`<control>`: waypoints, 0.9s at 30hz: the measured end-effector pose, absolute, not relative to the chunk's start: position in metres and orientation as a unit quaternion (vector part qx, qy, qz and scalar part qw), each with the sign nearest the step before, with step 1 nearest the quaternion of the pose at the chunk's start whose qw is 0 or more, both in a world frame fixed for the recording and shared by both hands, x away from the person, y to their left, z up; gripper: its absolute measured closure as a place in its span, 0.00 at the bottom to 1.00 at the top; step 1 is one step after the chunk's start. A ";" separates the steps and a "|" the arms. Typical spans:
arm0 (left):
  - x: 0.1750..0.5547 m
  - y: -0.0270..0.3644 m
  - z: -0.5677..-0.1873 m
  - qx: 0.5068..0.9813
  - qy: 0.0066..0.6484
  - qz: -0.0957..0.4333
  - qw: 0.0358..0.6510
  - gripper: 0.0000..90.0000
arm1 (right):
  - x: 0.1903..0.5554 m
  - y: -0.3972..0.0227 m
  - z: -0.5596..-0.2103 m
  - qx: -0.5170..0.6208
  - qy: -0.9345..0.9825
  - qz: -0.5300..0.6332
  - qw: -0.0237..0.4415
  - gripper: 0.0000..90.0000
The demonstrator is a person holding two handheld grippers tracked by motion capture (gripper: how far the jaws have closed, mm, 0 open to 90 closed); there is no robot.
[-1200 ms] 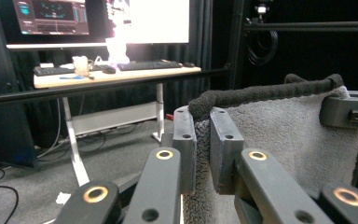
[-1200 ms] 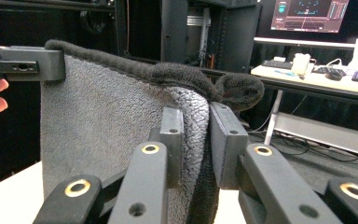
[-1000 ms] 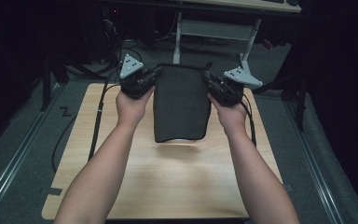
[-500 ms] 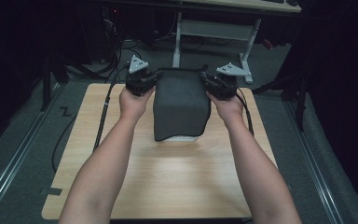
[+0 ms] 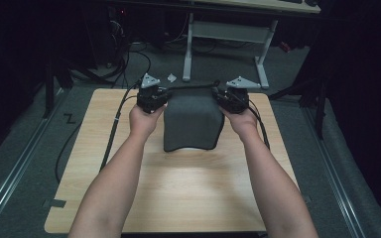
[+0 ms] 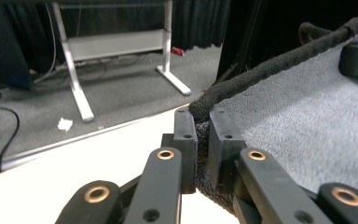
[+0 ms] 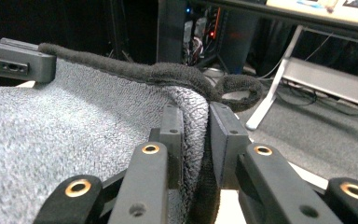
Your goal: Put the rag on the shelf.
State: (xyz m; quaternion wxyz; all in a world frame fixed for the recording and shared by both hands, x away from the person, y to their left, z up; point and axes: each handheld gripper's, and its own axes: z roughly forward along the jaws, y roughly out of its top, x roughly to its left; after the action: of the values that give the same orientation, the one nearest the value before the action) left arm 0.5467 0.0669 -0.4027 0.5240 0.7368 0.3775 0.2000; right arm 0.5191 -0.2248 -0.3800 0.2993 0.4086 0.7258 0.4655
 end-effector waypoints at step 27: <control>0.534 0.076 -0.450 0.751 0.393 0.155 0.507 0.93 | 0.524 -0.227 -0.417 0.427 0.741 0.459 0.241 0.86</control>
State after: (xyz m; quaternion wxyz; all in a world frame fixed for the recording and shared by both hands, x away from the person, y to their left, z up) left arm 0.5343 0.0762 -0.4497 0.5072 0.7513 0.3927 0.1553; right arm 0.5236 -0.2269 -0.4165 0.2405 0.4268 0.7409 0.4594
